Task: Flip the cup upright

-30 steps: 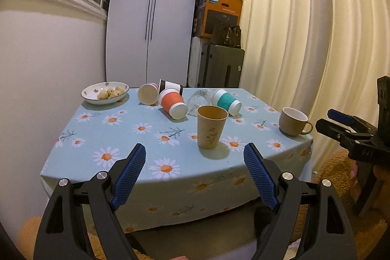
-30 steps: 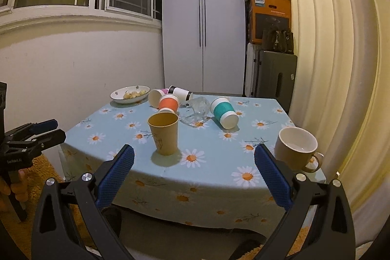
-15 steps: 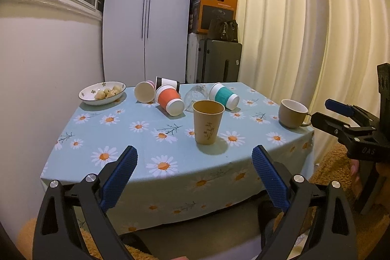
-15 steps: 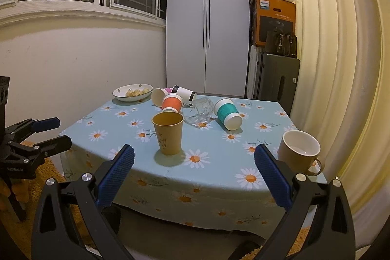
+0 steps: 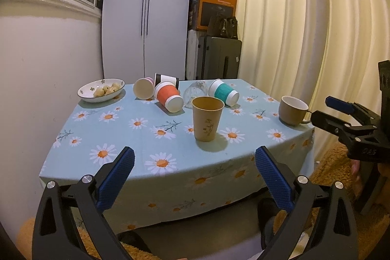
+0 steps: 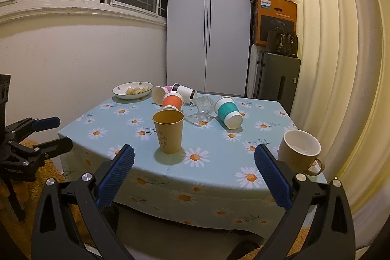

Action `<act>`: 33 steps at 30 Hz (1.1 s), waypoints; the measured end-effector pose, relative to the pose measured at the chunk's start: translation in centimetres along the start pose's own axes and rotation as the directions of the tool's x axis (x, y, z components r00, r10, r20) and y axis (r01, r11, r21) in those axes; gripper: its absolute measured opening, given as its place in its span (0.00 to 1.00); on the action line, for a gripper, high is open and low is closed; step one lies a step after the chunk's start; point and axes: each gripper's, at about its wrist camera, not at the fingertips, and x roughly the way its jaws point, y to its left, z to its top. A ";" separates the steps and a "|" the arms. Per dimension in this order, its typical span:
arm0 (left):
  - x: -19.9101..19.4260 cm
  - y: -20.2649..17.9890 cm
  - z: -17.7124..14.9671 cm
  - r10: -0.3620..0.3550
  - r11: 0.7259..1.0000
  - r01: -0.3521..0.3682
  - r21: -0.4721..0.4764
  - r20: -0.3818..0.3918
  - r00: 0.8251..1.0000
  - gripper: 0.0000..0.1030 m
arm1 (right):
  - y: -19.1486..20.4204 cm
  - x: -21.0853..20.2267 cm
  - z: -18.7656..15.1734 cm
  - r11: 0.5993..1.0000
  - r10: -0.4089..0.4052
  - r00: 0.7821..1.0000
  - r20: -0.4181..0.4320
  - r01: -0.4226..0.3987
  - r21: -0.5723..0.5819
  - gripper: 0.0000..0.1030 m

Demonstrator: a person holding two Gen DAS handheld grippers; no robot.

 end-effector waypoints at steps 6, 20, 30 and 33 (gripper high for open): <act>0.1 -0.2 -0.1 0.003 1.000 -0.003 0.010 -0.008 1.000 0.94 | 0.0 0.3 0.0 1.000 -0.003 1.000 -0.013 0.003 -0.003 0.95; 0.1 -0.2 0.0 -0.001 1.000 0.001 0.002 -0.008 1.000 0.94 | -0.1 0.4 0.1 1.000 -0.006 1.000 -0.018 0.006 -0.002 0.95; 0.2 -0.5 0.0 0.001 1.000 -0.001 0.015 -0.011 1.000 0.94 | -0.2 0.5 0.0 1.000 -0.007 1.000 -0.025 0.007 0.002 0.95; 0.2 -0.5 0.0 0.000 1.000 0.000 0.011 -0.011 1.000 0.94 | -0.2 0.5 0.0 1.000 -0.006 1.000 -0.025 0.006 0.002 0.95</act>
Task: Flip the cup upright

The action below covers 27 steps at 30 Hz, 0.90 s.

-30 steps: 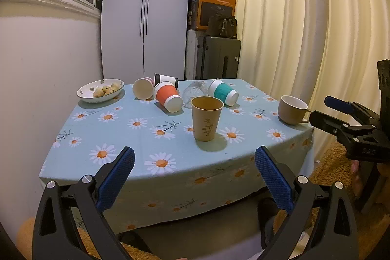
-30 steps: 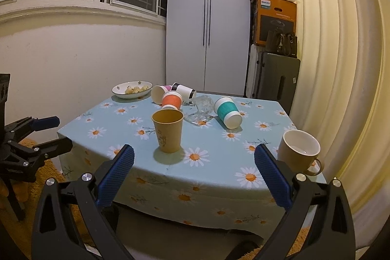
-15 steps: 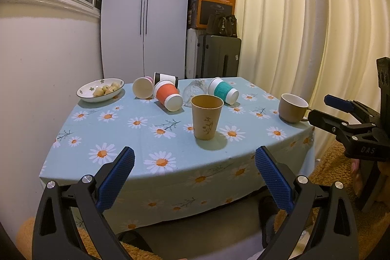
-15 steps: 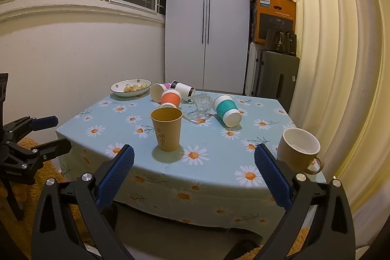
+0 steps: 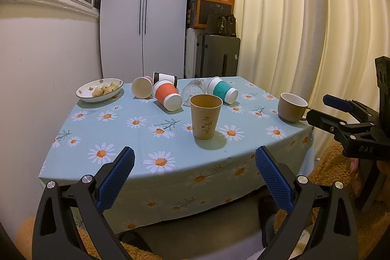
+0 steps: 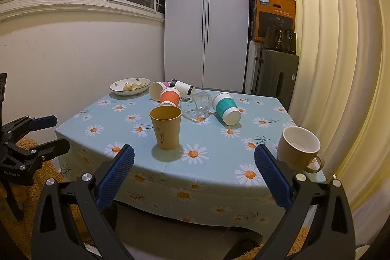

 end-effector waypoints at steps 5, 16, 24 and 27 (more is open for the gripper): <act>0.0 0.1 -0.1 0.000 1.000 0.000 -0.007 -0.001 1.000 0.94 | 0.0 0.0 0.0 1.000 0.000 1.000 -0.002 0.000 -0.001 0.95; 0.2 0.2 -0.1 0.007 1.000 -0.007 -0.011 -0.012 1.000 0.94 | -0.1 0.2 -0.1 1.000 -0.005 1.000 -0.013 0.005 -0.001 0.95; 0.3 0.1 -0.3 0.006 1.000 -0.006 -0.011 -0.015 1.000 0.94 | -0.1 0.3 -0.1 1.000 -0.006 1.000 -0.015 0.006 -0.001 0.95; 0.3 0.1 -0.3 0.006 1.000 -0.006 -0.011 -0.014 1.000 0.94 | -0.1 0.3 -0.1 1.000 -0.004 1.000 -0.014 0.004 -0.001 0.95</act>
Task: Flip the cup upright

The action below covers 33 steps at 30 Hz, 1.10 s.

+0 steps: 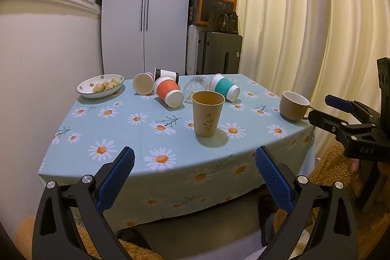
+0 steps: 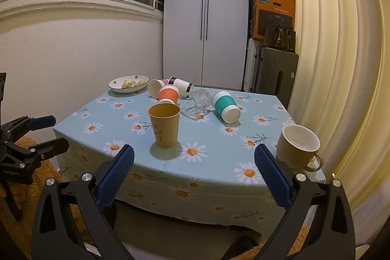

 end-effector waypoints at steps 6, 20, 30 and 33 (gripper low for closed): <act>0.0 0.0 -0.1 0.000 1.000 0.000 0.001 0.000 1.000 0.94 | 0.0 0.1 0.0 1.000 -0.002 1.000 -0.002 0.002 -0.001 0.95; 0.1 0.2 -0.3 0.011 1.000 -0.011 0.001 -0.001 1.000 0.94 | 0.1 0.3 0.0 1.000 0.000 1.000 -0.007 0.000 0.000 0.95; -0.1 0.0 -0.2 0.015 1.000 -0.015 0.011 0.000 1.000 0.94 | 0.2 0.0 0.1 1.000 -0.005 1.000 -0.003 0.005 0.001 0.95; 0.0 0.2 -0.1 0.016 1.000 -0.016 0.002 -0.003 1.000 0.94 | 0.2 -0.1 0.1 1.000 -0.004 1.000 -0.004 0.004 0.001 0.95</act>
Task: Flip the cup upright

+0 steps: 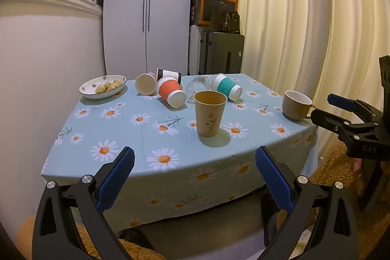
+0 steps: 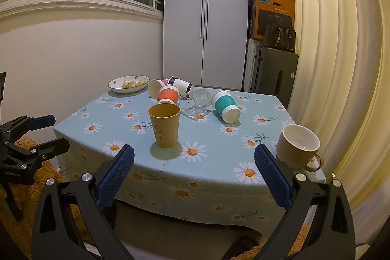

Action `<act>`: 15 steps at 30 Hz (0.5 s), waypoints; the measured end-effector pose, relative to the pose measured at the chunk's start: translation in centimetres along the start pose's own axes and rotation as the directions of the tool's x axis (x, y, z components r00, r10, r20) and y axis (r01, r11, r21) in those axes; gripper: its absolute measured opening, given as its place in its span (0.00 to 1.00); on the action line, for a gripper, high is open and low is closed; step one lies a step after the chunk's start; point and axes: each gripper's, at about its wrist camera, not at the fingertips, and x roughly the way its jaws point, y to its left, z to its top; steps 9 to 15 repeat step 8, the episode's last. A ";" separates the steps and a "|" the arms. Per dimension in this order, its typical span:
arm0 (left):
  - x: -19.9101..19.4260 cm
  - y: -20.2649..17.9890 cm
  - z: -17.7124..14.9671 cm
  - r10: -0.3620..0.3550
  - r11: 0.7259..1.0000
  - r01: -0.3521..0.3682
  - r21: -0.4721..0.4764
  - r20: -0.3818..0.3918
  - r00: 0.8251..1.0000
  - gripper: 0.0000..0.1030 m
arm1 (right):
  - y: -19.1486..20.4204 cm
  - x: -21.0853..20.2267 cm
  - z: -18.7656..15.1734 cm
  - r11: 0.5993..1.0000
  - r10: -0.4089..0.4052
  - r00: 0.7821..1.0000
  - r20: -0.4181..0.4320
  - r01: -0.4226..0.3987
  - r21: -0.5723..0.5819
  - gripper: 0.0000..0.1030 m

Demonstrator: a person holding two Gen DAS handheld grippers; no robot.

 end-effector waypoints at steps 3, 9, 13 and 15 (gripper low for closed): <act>0.1 0.1 0.0 0.000 1.000 0.000 -0.002 -0.003 1.000 0.94 | 0.0 0.0 0.0 1.000 0.000 1.000 0.000 0.000 -0.002 0.95; 0.0 0.1 0.1 -0.002 1.000 0.002 0.005 -0.003 1.000 0.94 | 0.1 0.0 0.1 1.000 0.000 1.000 -0.002 0.000 -0.007 0.95; 0.0 0.1 0.1 -0.002 1.000 0.002 0.005 -0.003 1.000 0.94 | 0.1 0.0 0.1 1.000 0.000 1.000 -0.002 0.000 -0.007 0.95; 0.0 0.1 0.1 -0.002 1.000 0.002 0.005 -0.003 1.000 0.94 | 0.1 0.0 0.1 1.000 0.000 1.000 -0.002 0.000 -0.007 0.95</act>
